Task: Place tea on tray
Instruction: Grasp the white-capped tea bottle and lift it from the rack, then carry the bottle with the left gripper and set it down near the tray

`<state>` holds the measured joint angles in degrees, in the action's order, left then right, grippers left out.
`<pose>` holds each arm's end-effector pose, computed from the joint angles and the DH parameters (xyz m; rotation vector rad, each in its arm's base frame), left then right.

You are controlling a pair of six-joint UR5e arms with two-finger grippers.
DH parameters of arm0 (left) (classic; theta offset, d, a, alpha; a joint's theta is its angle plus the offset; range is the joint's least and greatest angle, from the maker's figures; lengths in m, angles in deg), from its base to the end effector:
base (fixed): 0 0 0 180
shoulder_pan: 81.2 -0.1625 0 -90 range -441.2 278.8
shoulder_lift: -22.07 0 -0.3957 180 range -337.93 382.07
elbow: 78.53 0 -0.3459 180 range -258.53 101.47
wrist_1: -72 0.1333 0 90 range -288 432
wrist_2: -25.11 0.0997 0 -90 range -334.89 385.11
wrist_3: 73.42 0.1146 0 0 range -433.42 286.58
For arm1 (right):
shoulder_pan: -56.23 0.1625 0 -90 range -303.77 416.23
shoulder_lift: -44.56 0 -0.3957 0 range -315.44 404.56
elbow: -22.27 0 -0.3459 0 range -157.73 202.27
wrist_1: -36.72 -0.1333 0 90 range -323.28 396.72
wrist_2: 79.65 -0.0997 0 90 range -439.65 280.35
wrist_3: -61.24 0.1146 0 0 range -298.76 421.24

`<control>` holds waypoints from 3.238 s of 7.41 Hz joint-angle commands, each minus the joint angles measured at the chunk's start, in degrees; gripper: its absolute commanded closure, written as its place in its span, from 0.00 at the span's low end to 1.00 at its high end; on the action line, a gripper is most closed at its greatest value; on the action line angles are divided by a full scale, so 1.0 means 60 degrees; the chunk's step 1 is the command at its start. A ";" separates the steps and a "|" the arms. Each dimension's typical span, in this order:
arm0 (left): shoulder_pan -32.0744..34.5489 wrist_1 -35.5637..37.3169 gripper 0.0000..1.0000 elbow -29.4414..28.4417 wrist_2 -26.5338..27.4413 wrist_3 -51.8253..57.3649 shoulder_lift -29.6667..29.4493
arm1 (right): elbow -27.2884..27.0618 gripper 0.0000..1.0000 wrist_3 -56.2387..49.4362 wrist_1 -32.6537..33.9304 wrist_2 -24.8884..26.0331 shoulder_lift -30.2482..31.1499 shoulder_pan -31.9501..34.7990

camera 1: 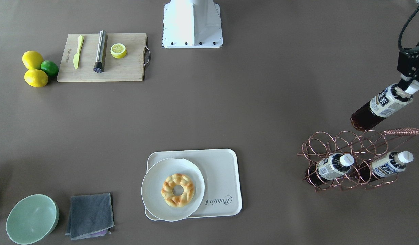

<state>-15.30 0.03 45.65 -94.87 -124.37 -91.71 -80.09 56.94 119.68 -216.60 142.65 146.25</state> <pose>0.1279 -0.4722 0.2435 0.2346 0.8137 -0.2581 0.0497 -0.4023 0.5857 0.2170 -0.8097 -0.1511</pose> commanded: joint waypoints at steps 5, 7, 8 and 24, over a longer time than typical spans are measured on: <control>-0.5531 0.0540 1.00 -0.1608 0.3911 -0.3197 -0.3710 | 0.0024 0.00 -0.0001 0.0016 -0.0025 0.0044 -0.0077; -0.6044 0.0496 1.00 -0.2603 0.4030 -0.3532 -0.4676 | 0.0024 0.00 -0.0015 -0.0014 -0.0259 0.0147 -0.0077; -0.6554 0.0496 1.00 -0.2693 0.4596 -0.3549 -0.4650 | 0.0024 0.00 -0.0015 -0.0014 -0.0260 0.0132 -0.0077; -0.5454 -0.0119 0.03 -0.0106 0.3614 -0.2546 -0.2458 | -0.2723 0.00 0.6528 -0.0014 -0.0437 -0.1488 -0.2837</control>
<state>-54.12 -0.70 39.37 -67.08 -145.25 -112.24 -89.57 76.29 119.64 -220.11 138.76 138.21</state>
